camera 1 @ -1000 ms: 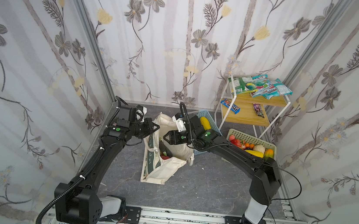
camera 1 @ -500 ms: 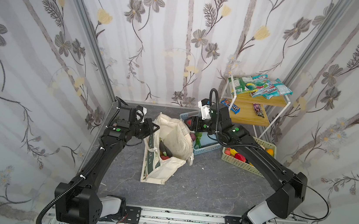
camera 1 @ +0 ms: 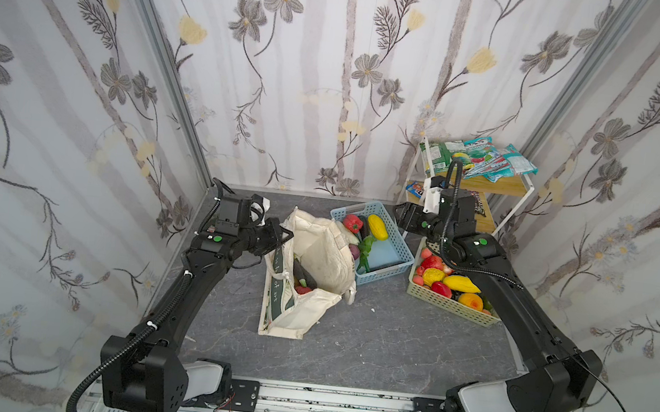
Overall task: Place the food into the grocery bag and tie it
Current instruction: 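Raise the right gripper out of the bag and move it toward the wooden shelf, then close the right gripper on the green Fox's candy bag on the shelf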
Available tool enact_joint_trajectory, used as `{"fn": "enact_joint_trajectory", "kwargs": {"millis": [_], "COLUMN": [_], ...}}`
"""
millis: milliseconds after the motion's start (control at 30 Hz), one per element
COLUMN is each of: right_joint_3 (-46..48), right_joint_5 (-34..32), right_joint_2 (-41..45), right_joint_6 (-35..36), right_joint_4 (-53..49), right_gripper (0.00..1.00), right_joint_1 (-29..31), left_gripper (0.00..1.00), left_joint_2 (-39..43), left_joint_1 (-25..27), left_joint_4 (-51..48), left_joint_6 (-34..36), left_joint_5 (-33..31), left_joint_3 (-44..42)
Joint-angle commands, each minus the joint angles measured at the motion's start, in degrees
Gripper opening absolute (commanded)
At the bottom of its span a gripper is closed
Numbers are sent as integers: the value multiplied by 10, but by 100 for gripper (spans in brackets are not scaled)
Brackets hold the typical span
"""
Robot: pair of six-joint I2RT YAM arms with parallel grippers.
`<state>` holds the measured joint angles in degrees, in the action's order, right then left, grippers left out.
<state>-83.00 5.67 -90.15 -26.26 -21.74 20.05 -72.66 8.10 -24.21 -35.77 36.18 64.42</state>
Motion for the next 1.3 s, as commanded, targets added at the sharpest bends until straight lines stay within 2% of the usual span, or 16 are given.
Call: {"fn": "enact_joint_trajectory", "kwargs": {"millis": [0, 167, 467, 767, 967, 1267], "right_joint_3": [-13, -42, -94, -141, -158, -158], "right_joint_5": [-29, -12, 20, 58, 46, 66], "right_joint_2": [19, 17, -43, -103, -129, -156], "right_joint_6": [-21, -32, -68, -128, -166, -218], "right_joint_4": [5, 6, 61, 105, 116, 154], "right_gripper": [62, 60, 61, 66, 68, 70], "right_joint_1": [-39, -111, -164, -172, -175, -178], "left_gripper": [0, 0, 0, 0, 0, 0], "left_joint_2": [3, 2, -6, 2, 3, 2], "left_joint_1": [2, 4, 12, 15, 15, 15], "left_joint_4": [14, 12, 11, 19, 19, 19], "left_joint_6": [-2, -1, 0, -3, -2, -1], "left_joint_5": [1, 1, -1, -7, -7, -8], "left_joint_3": [2, 6, 19, 10, 7, 4]}}
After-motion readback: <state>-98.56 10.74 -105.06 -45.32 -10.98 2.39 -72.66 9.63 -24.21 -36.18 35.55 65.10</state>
